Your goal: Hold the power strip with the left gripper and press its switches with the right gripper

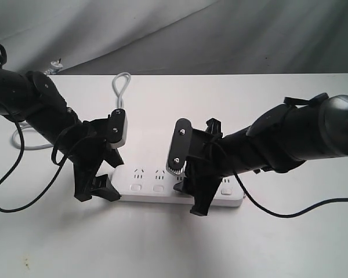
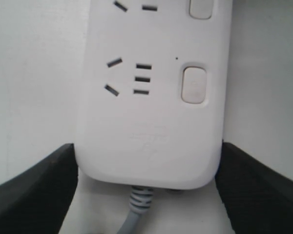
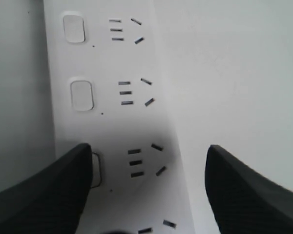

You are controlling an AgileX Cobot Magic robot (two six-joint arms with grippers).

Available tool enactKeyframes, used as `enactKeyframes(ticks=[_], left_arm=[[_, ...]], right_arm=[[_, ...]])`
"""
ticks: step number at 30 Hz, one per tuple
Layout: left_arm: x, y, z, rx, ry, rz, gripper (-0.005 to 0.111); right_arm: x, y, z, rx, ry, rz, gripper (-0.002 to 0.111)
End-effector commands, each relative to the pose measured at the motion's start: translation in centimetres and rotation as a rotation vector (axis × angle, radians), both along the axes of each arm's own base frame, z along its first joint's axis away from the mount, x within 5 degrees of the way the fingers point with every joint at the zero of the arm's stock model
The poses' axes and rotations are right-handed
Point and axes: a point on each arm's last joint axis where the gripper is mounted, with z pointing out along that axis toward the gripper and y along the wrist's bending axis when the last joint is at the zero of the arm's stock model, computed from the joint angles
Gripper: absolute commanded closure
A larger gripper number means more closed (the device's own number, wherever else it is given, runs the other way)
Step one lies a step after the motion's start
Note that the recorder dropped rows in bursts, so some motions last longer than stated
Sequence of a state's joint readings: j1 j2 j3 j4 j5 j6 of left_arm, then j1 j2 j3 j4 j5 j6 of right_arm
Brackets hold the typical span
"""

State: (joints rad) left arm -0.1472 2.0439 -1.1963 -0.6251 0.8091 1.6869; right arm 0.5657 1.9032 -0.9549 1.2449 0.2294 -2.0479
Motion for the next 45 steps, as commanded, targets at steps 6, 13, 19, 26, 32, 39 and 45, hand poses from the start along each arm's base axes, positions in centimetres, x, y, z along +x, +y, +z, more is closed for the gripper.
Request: enactKeyframes(ticks=[6, 13, 19, 26, 32, 39, 45], left_arm=[[0.0, -0.2, 0.1, -0.011, 0.000, 0.012, 0.037], [0.0, -0.2, 0.1, -0.011, 0.000, 0.012, 0.037], [0.0, -0.2, 0.1, -0.011, 0.000, 0.012, 0.037], [0.0, -0.2, 0.1, -0.011, 0.000, 0.012, 0.037], [0.0, -0.2, 0.1, -0.011, 0.000, 0.012, 0.037], [0.0, -0.2, 0.1, -0.011, 0.000, 0.012, 0.037], [0.0, -0.2, 0.1, -0.011, 0.000, 0.012, 0.037]], right_arm=[[-0.5, -0.8, 5.4, 0.056, -0.144, 0.011, 0.046], [-0.1, -2.1, 5.4, 0.053, -0.140, -0.031, 0.046], [-1.1, -3.0, 3.9, 0.025, -0.088, -0.040, 0.046], [-1.3, -3.2, 2.8, -0.002, -0.069, -0.039, 0.046], [-1.1, -3.1, 1.3, -0.025, -0.030, -0.038, 0.046], [-0.6, -3.9, 1.2, -0.032, -0.033, -0.069, 0.046], [-0.6, -3.9, 1.1, -0.034, -0.029, -0.068, 0.046]])
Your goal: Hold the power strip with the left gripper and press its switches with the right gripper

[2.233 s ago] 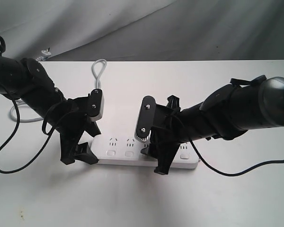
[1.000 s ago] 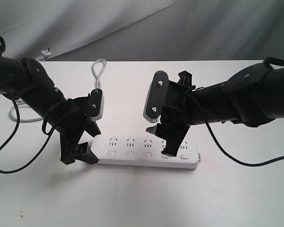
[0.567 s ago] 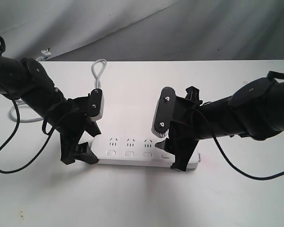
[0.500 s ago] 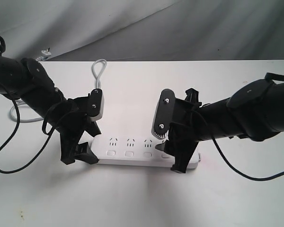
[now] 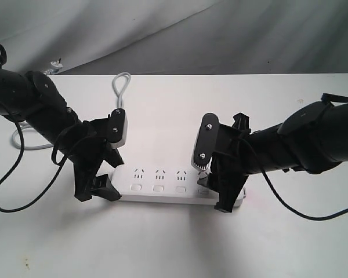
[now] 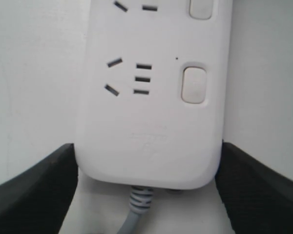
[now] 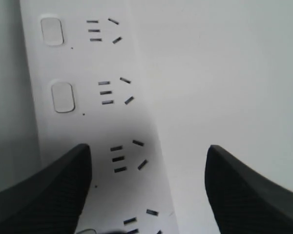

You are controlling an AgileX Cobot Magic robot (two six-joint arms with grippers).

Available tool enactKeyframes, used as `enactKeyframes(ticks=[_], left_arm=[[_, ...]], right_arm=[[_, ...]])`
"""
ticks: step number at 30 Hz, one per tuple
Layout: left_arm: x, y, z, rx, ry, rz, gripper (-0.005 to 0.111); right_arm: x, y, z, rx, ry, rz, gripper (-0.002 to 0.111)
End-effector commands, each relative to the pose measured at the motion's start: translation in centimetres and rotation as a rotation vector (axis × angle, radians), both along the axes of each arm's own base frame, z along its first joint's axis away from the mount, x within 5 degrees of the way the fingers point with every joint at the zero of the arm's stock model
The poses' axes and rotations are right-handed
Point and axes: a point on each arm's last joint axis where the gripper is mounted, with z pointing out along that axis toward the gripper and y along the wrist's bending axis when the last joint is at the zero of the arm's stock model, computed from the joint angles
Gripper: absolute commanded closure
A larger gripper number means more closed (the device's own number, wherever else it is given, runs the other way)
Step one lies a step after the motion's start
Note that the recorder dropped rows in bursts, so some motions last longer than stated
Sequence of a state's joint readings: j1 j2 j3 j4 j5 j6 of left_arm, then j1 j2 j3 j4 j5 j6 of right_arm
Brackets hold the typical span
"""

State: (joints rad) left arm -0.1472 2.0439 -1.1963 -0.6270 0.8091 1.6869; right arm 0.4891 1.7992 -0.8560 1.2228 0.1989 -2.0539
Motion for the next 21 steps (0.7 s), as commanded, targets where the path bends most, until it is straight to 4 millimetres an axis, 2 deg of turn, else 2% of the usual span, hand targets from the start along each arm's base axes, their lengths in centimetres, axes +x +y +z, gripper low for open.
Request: enactKeyframes(ticks=[1, 10, 21], left_arm=[[0.0, -0.2, 0.1, -0.009, -0.001, 0.010, 0.037], [0.0, -0.2, 0.1, -0.009, -0.001, 0.010, 0.037], [0.0, -0.2, 0.1, -0.009, -0.001, 0.010, 0.037]], right_arm=[[-0.1, -0.1, -0.2, -0.007, 0.006, 0.005, 0.046], [-0.2, 0.0, -1.6, -0.008, 0.063, 0.000, 0.046], [-0.4, 0.0, -2.2, 0.004, 0.106, -0.017, 0.046]])
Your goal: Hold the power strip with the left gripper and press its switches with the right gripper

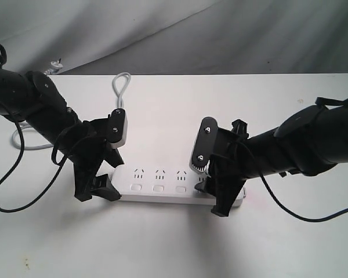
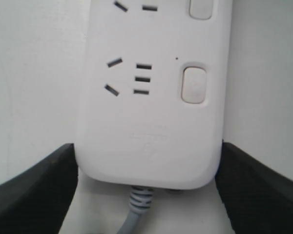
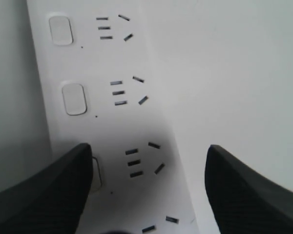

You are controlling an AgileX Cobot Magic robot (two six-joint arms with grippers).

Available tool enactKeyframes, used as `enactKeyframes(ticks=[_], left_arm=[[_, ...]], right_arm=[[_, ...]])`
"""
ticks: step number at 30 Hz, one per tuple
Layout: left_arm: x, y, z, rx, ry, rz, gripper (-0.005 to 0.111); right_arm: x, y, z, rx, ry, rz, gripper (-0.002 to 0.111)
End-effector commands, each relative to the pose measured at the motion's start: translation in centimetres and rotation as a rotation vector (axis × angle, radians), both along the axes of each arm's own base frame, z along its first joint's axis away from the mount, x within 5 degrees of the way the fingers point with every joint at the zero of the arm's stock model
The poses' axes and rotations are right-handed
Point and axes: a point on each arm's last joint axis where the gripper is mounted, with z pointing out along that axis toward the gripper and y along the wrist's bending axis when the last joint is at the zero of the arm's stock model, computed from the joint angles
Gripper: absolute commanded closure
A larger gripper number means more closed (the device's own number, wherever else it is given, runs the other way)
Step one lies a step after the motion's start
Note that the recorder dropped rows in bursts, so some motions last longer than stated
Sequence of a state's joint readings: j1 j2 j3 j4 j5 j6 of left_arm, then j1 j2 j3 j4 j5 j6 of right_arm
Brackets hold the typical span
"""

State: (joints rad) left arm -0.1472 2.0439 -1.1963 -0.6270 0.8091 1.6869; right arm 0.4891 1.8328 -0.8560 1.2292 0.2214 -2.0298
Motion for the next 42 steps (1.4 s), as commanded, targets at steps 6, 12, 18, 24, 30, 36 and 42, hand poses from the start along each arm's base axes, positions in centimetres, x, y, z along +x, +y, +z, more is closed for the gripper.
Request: enactKeyframes(ticks=[6, 12, 18, 24, 30, 36, 42], left_arm=[[0.0, -0.2, 0.1, -0.009, -0.001, 0.010, 0.037], [0.0, -0.2, 0.1, -0.009, -0.001, 0.010, 0.037], [0.0, -0.2, 0.1, -0.009, -0.001, 0.010, 0.037], [0.0, -0.2, 0.1, -0.009, -0.001, 0.010, 0.037], [0.0, -0.2, 0.1, -0.009, -0.001, 0.010, 0.037], [0.0, -0.2, 0.1, -0.009, -0.001, 0.010, 0.037], [0.0, -0.2, 0.1, -0.009, -0.001, 0.010, 0.037]], right_arm=[[-0.4, -0.3, -2.2, -0.027, 0.074, -0.014, 0.046], [0.0, -0.7, -2.2, -0.063, 0.030, -0.046, 0.046], [0.0, -0.7, -2.3, -0.089, 0.008, 0.001, 0.046], [-0.3, -0.9, -2.7, -0.128, -0.012, 0.069, 0.046], [-0.5, -1.1, -2.9, -0.141, -0.009, 0.063, 0.046], [-1.1, -2.1, -3.6, -0.159, 0.022, 0.045, 0.046], [-1.2, -2.0, -3.5, -0.147, 0.032, 0.053, 0.046]])
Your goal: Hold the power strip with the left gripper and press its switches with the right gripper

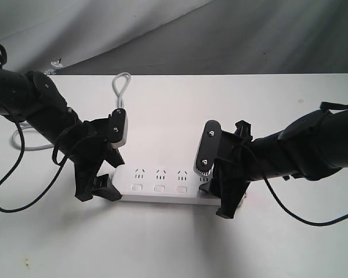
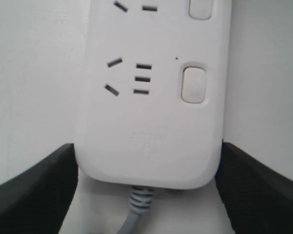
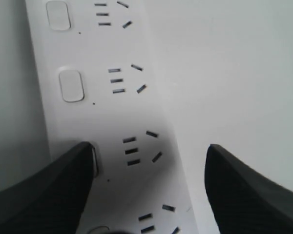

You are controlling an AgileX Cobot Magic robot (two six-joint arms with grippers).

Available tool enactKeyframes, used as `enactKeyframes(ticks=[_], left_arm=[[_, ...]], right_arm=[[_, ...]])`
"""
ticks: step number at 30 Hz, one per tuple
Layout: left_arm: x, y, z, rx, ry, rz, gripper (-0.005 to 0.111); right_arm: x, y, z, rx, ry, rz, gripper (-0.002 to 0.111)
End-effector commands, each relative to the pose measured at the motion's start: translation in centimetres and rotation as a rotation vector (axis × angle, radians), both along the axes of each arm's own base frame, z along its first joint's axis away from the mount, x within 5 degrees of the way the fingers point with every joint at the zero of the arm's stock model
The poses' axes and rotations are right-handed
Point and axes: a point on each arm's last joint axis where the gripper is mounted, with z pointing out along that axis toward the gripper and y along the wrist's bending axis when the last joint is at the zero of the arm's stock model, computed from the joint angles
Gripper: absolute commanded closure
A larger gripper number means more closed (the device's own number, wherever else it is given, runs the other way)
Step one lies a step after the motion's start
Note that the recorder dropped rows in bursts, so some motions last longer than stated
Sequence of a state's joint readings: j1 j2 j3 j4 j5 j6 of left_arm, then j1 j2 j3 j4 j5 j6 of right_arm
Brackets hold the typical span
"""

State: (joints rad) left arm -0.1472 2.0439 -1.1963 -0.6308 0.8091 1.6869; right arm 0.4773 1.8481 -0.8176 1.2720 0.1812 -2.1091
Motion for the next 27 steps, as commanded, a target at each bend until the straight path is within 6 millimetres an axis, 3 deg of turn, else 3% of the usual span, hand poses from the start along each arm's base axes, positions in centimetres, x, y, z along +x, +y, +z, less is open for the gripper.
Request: enactKeyframes(ticks=[1, 13, 19, 27], left_arm=[[0.0, -0.1, 0.1, -0.007, -0.001, 0.008, 0.037], [0.0, -0.1, 0.1, -0.007, -0.001, 0.008, 0.037], [0.0, -0.1, 0.1, -0.007, -0.001, 0.008, 0.037], [0.0, -0.1, 0.1, -0.007, -0.001, 0.008, 0.037]], right_arm=[[-0.8, -1.0, -2.0, -0.084, 0.030, 0.058, 0.046], [-1.1, -1.1, 4.4, 0.032, -0.120, 0.053, 0.046], [-0.5, -2.4, 4.8, 0.060, -0.109, -0.022, 0.046], [-0.6, -2.4, 4.7, 0.065, -0.098, -0.017, 0.046]])
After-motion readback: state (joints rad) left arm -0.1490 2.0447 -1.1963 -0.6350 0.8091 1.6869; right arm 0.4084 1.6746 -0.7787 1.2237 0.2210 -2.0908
